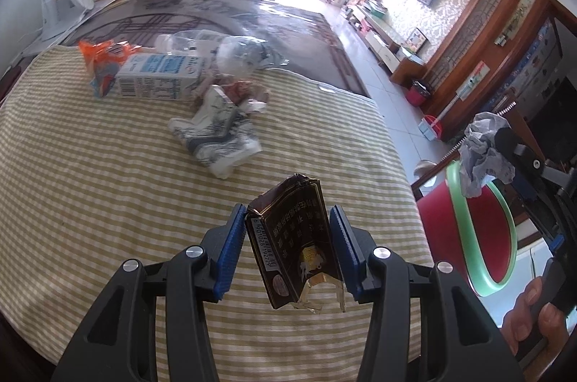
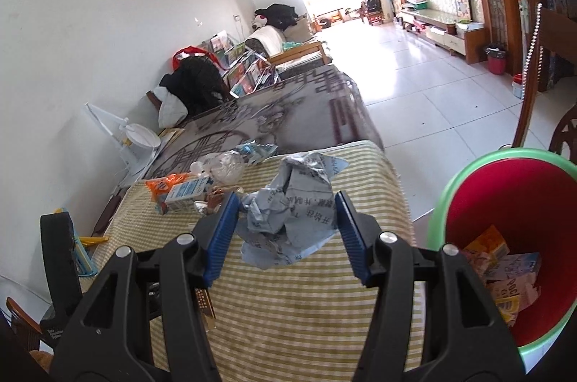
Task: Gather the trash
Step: 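Carry the crumpled foil with the right tool over the red bucket and release it, then drop the brown snack box into the red bucket with the left tool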
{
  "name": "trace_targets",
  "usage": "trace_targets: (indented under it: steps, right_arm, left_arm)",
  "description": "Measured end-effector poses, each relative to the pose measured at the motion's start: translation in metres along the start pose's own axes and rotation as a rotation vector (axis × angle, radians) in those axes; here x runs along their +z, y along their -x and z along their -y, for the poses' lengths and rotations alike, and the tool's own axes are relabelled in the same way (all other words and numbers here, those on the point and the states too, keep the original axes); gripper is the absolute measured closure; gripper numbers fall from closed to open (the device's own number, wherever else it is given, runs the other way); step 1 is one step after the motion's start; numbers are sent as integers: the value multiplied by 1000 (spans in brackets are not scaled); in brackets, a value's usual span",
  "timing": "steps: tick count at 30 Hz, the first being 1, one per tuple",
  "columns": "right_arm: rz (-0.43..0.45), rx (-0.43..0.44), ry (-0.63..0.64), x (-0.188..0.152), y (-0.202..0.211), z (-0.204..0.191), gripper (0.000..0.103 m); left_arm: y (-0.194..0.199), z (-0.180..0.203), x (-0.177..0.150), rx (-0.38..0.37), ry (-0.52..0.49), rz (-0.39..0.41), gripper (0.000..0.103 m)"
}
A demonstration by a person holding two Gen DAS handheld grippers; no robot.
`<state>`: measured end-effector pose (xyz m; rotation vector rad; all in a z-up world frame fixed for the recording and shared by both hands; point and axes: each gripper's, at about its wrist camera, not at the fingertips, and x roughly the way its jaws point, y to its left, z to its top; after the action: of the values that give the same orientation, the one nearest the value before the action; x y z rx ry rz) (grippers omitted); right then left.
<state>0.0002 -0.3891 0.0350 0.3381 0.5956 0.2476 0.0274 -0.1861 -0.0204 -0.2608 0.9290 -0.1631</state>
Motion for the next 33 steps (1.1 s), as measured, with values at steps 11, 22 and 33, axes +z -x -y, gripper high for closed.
trace_targets:
  steps: [11,22,33]
  right_arm:
    - [102,-174,-42,7,37,51,48]
    - [171,-479,-90,7,76,112,48]
    - [176,-606,-213,4,84,149,18]
  left_arm:
    - [-3,48,-5,-62,-93,-23,58]
    - [-6,95,-6,-143,-184,-43,58]
    - [-15,157,0,-292,-264,-59,58]
